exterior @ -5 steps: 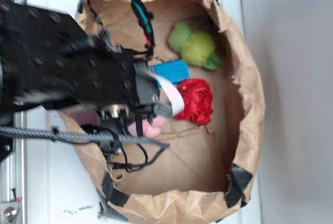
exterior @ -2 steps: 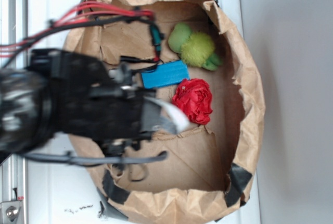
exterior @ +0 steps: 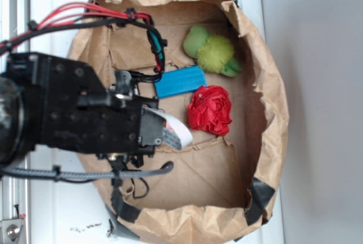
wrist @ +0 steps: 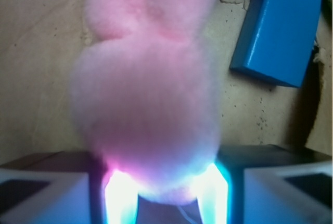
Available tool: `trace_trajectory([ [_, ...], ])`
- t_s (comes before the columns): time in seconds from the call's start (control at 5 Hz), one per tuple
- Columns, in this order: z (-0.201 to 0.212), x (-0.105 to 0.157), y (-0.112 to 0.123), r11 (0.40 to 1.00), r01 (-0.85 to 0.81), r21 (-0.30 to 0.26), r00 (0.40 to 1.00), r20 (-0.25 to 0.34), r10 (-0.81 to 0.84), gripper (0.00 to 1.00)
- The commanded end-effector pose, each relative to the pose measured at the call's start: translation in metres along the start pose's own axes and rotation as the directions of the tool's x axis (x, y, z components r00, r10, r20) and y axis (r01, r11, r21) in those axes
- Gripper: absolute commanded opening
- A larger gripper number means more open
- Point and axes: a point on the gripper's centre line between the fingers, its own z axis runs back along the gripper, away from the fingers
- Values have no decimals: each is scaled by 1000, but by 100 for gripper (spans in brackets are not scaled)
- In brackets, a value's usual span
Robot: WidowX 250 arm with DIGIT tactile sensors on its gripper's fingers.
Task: Grab the pink bunny.
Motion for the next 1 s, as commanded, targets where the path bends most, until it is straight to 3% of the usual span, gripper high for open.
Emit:
trace_trajectory([
  [0.0,66,11,27,989,-60,-134,997,44,66,0],
  [0.2,96,16,39,971,-89,-220,993,52,103,0],
  [0.4,111,25,51,959,-98,-266,991,60,118,0],
  [0.6,107,38,52,961,-104,-256,991,58,122,36],
  [0.8,99,43,47,968,-90,-234,992,67,109,100],
])
